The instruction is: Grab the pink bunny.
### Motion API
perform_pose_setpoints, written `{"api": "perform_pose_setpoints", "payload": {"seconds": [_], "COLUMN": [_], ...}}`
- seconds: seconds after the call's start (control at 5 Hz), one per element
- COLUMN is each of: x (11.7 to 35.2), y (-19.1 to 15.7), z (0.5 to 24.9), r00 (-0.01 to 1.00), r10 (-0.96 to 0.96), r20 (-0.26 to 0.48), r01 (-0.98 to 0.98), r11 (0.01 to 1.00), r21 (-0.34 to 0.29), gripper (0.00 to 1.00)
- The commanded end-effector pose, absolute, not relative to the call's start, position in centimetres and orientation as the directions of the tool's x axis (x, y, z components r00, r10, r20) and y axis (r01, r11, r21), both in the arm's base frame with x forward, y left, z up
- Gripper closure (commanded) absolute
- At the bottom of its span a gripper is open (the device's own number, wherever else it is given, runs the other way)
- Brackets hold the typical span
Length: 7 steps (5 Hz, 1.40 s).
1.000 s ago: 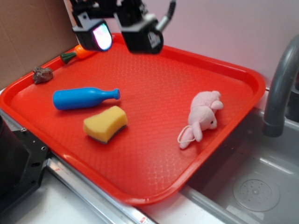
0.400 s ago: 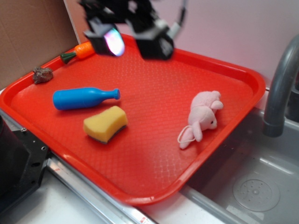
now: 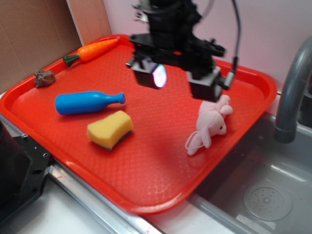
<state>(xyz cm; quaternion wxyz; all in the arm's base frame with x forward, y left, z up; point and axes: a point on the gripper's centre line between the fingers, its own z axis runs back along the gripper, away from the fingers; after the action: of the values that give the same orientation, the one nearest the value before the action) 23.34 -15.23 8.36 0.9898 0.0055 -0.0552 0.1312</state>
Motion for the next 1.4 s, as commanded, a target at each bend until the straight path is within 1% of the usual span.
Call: {"api": "perform_pose_setpoints", "payload": {"seconds": [0.0, 0.2, 0.4, 0.6, 0.8, 1.0, 1.2], "x": [26.7, 27.3, 26.9, 26.0, 25.4, 24.8, 25.0], "y": [-17.0, -17.6, -17.2, -14.8, -12.8, -11.2, -11.1], "z": [7.0, 5.0, 3.4, 2.7, 2.6, 4.1, 7.4], "r00": [0.950, 0.954, 0.971, 0.991, 0.992, 0.986, 0.982], "r10": [0.299, 0.296, 0.238, 0.129, 0.022, -0.035, -0.067], "r20": [0.095, 0.049, -0.012, -0.047, -0.124, -0.161, -0.179], "r01": [-0.291, -0.290, -0.238, -0.133, -0.031, 0.036, 0.084], "r11": [0.953, 0.951, 0.966, 0.986, 0.997, 0.999, 0.992], "r21": [-0.085, -0.112, -0.097, -0.098, -0.074, 0.003, 0.092], "gripper": [0.00, 0.00, 0.00, 0.96, 1.00, 1.00, 1.00]}}
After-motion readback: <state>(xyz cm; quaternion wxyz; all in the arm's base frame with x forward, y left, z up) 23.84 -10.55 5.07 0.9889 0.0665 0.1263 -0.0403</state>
